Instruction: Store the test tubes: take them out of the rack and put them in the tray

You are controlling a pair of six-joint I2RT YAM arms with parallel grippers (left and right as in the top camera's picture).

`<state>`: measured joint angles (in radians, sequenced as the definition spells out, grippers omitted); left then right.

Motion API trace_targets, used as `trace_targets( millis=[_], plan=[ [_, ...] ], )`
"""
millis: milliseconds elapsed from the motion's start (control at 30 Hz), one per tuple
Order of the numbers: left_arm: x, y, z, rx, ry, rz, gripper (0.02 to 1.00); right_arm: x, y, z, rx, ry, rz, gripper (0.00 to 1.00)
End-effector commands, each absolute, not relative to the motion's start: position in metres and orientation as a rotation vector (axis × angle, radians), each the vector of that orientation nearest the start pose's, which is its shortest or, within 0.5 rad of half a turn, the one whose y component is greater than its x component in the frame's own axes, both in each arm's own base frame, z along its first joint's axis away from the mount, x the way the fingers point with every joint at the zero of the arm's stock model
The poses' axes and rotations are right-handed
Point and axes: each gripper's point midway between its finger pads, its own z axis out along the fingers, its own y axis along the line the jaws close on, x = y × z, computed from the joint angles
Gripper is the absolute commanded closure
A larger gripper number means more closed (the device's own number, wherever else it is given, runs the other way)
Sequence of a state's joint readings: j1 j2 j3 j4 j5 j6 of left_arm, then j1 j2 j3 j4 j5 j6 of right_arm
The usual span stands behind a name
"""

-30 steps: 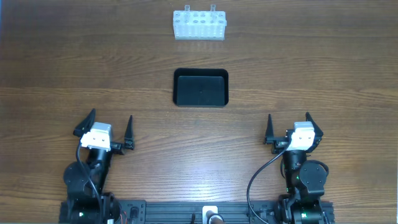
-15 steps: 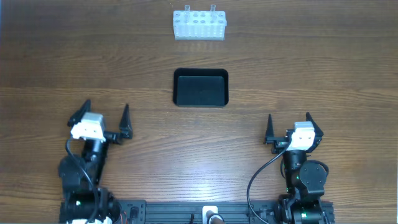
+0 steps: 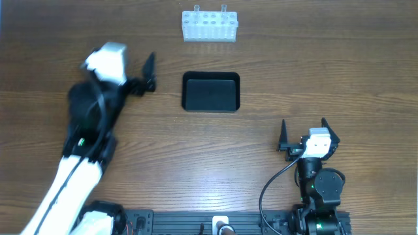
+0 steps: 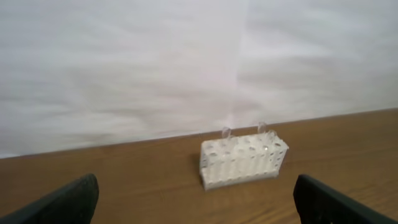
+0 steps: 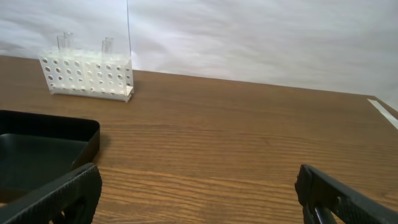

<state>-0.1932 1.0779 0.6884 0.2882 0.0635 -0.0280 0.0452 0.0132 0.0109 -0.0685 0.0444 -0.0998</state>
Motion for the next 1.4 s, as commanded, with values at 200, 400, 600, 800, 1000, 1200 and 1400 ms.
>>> trace_targets(
  millis=[200,400,600,800,1000,1200,1400],
  plan=[
    [0.457,-0.153,0.273,0.183,1.843,-0.106,0.020,0.246,0.000,0.157,-0.063,1.642,-0.086,0.007],
    [0.495,-0.175,0.252,0.116,1.945,-0.153,0.020,0.246,0.000,0.157,-0.063,1.642,-0.086,0.007],
    [0.525,-0.185,0.225,0.020,2.068,-0.167,0.020,0.246,0.000,0.157,-0.063,1.642,-0.086,0.007],
    [0.549,-0.197,0.209,-0.009,2.183,-0.144,0.023,0.246,0.000,0.157,-0.063,1.642,-0.086,0.007],
    [0.570,-0.207,0.188,-0.021,2.215,-0.142,0.023,0.246,0.000,0.157,-0.063,1.642,-0.086,0.007],
    [0.579,-0.218,0.165,-0.009,2.243,-0.148,0.023,0.246,0.000,0.157,-0.063,1.642,-0.086,0.009],
    [0.586,-0.227,0.145,0.004,2.269,-0.141,0.023,0.246,0.000,0.157,-0.063,1.642,-0.086,0.007]
  ],
)
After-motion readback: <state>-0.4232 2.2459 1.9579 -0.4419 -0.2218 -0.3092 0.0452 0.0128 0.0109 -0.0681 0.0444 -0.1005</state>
